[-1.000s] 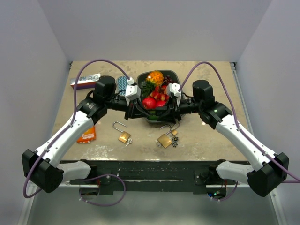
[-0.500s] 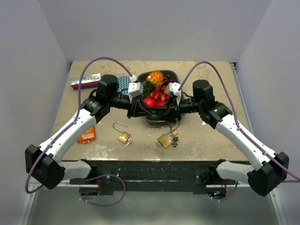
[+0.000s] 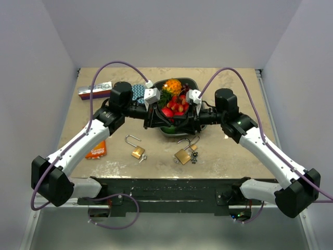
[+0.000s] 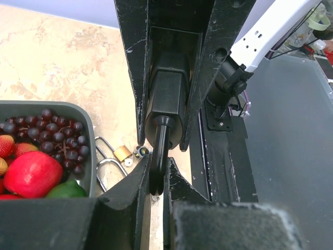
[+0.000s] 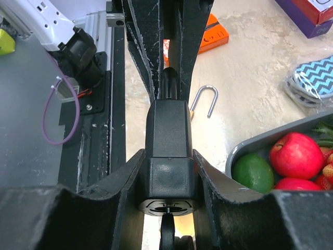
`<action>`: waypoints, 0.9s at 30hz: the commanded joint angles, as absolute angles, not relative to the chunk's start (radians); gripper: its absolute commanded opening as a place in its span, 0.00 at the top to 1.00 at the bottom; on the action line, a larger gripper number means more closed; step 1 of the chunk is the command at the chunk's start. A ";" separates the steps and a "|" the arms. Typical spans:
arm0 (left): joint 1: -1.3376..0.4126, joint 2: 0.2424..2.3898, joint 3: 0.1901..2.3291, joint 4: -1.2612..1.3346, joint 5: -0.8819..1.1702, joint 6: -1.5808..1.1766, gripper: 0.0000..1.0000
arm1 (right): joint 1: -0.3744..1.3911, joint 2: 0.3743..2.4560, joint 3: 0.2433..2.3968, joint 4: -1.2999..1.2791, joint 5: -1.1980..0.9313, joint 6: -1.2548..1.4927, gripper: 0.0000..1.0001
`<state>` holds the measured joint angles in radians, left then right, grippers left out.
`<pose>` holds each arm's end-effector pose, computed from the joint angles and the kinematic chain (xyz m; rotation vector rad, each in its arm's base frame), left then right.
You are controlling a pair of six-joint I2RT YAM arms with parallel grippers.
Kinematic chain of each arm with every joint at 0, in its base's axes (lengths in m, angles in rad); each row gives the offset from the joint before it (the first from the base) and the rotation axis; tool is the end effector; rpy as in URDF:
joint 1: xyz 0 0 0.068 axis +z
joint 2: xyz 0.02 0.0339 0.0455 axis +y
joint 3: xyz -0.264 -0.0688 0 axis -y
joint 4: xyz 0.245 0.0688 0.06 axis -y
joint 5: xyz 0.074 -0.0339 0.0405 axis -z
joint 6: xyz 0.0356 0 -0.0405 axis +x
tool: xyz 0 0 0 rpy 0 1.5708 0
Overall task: Lock with the key
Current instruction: Lock the lock.
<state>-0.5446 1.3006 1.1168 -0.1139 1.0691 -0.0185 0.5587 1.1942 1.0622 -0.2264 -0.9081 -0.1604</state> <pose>0.2306 -0.1762 0.3554 1.2076 1.5069 -1.3694 0.2085 0.1635 0.3526 -1.2317 1.5051 1.1340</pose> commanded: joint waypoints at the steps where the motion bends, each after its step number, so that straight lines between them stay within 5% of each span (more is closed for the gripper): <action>1: -0.729 1.335 1.163 0.287 1.100 -0.101 1.00 | 0.704 1.293 1.071 0.083 -1.012 -0.158 1.00; 12: -0.563 1.276 1.175 0.002 1.124 0.044 1.00 | 0.614 1.218 1.103 -0.200 -0.974 -0.244 0.97; 15: -0.548 1.267 1.190 -0.086 1.132 0.101 1.00 | 0.594 1.209 1.115 -0.267 -0.959 -0.278 0.55; 16: -0.545 1.266 1.195 -0.122 1.137 0.116 1.00 | 0.577 1.206 1.114 -0.275 -0.959 -0.276 0.49; 23: -0.523 1.259 1.186 -0.253 1.157 0.250 1.00 | 0.529 1.175 1.131 -0.379 -0.946 -0.313 0.37; 27: -0.520 1.261 1.177 -0.276 1.158 0.293 1.00 | 0.528 1.161 1.144 -0.422 -0.924 -0.322 0.21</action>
<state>-0.5194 1.2976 1.1313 -0.3019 1.0916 0.1989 0.5354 1.1912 1.0889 -0.3691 -0.9295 -0.2852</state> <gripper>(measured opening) 0.119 0.724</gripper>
